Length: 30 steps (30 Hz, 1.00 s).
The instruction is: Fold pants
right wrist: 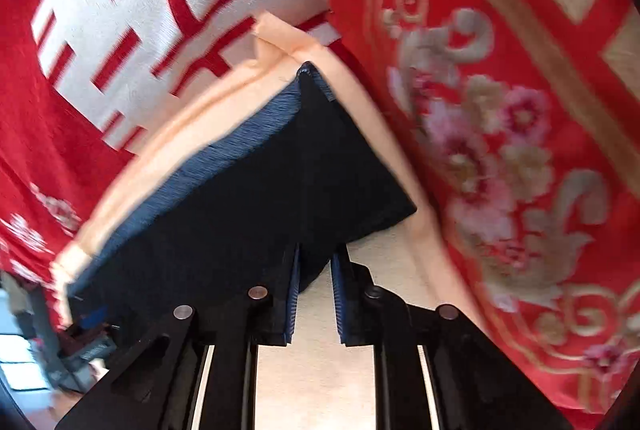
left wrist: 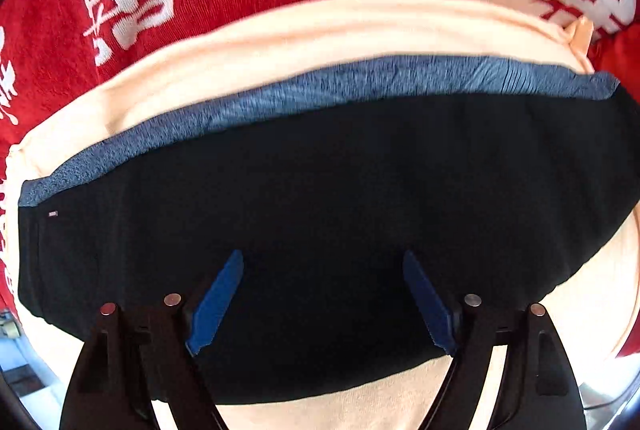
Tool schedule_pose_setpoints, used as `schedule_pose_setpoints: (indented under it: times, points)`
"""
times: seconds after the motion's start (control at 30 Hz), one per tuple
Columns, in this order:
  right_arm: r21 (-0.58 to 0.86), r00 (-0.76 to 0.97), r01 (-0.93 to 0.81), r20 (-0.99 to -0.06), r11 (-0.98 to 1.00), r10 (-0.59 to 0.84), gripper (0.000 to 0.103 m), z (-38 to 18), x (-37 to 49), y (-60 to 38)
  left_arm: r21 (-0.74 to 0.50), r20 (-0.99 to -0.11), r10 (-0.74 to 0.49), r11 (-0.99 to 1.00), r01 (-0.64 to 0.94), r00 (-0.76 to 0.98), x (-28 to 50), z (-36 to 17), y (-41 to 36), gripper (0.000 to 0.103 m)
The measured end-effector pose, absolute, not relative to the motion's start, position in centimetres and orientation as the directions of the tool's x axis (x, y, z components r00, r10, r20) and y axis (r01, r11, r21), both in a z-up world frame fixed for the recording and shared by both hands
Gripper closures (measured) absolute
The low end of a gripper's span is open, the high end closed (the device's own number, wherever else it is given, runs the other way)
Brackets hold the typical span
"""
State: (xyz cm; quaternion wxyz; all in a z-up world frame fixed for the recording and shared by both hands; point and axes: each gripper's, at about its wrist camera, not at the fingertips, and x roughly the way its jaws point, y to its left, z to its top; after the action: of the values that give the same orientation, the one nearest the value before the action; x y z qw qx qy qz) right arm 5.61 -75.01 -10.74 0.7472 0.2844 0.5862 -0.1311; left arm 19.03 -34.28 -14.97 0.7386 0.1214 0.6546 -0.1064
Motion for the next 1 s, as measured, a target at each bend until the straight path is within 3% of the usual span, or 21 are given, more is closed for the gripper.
schedule_pose_setpoints:
  times: [0.07,0.13,0.2,0.23,0.53,0.57,0.6,0.67,0.73,0.8,0.9,0.97,1.0]
  points:
    - [0.261,0.228,0.572,-0.961,0.778,0.155,0.071,-12.6,4.7,-76.4,0.030,-0.993,-0.005,0.954,0.299,0.118,19.0,-15.1,-33.9,0.020]
    - [0.285,0.252,0.558,-0.953,0.780,0.168,0.068,-12.3,4.5,-76.4,0.039,-0.993,0.006,0.956,0.289,0.114,19.2,-15.1,-33.9,0.020]
    - [0.348,0.309,0.535,-0.929,0.770,0.206,0.041,-11.7,3.9,-76.0,0.043,-0.993,0.007,0.955,0.293,0.120,19.3,-14.5,-34.4,0.020]
    - [0.361,0.317,0.549,-0.924,0.754,0.212,0.038,-11.8,3.5,-76.0,0.034,-0.992,-0.004,0.954,0.299,0.125,19.4,-14.1,-34.8,0.020]
    - [0.483,0.472,0.605,-0.858,0.633,0.204,0.036,-13.7,4.1,-75.6,-0.091,-0.966,-0.175,0.917,0.388,0.188,21.8,-13.1,-44.9,0.020]
    - [0.473,0.472,0.612,-0.861,0.634,0.187,0.045,-13.8,4.8,-75.6,-0.082,-0.967,-0.168,0.915,0.395,0.190,22.0,-13.7,-46.0,0.020]
    - [0.443,0.446,0.622,-0.878,0.645,0.173,0.078,-13.7,5.5,-75.4,-0.059,-0.972,-0.143,0.917,0.395,0.188,22.2,-14.2,-47.1,0.020]
    - [0.441,0.453,0.616,-0.876,0.653,0.164,0.088,-12.2,6.4,-75.9,-0.023,-0.975,-0.105,0.924,0.382,0.196,22.2,-14.8,-47.8,0.020]
    - [0.444,0.488,0.575,-0.860,0.687,0.148,0.088,-10.0,6.6,-75.8,-0.025,-0.974,-0.108,0.925,0.378,0.199,22.2,-14.5,-47.6,0.020]
    - [0.361,0.479,0.490,-0.872,0.794,0.101,0.088,-7.9,7.0,-74.4,-0.024,-0.975,-0.106,0.924,0.381,0.196,21.5,-14.5,-47.5,0.020]
    - [0.224,0.384,0.435,-0.922,0.872,0.046,0.087,-9.5,7.6,-73.4,0.037,-0.971,-0.067,0.907,0.419,0.230,20.7,-15.0,-48.1,0.015]
    - [0.231,0.308,0.478,-0.948,0.847,0.084,0.081,-12.3,7.5,-74.3,0.062,-0.964,-0.053,0.907,0.417,0.260,20.5,-15.3,-48.0,0.008]
    - [0.272,0.320,0.504,-0.940,0.820,0.115,0.068,-12.6,7.2,-74.7,0.040,-0.967,-0.067,0.913,0.406,0.245,20.6,-15.3,-47.8,0.007]
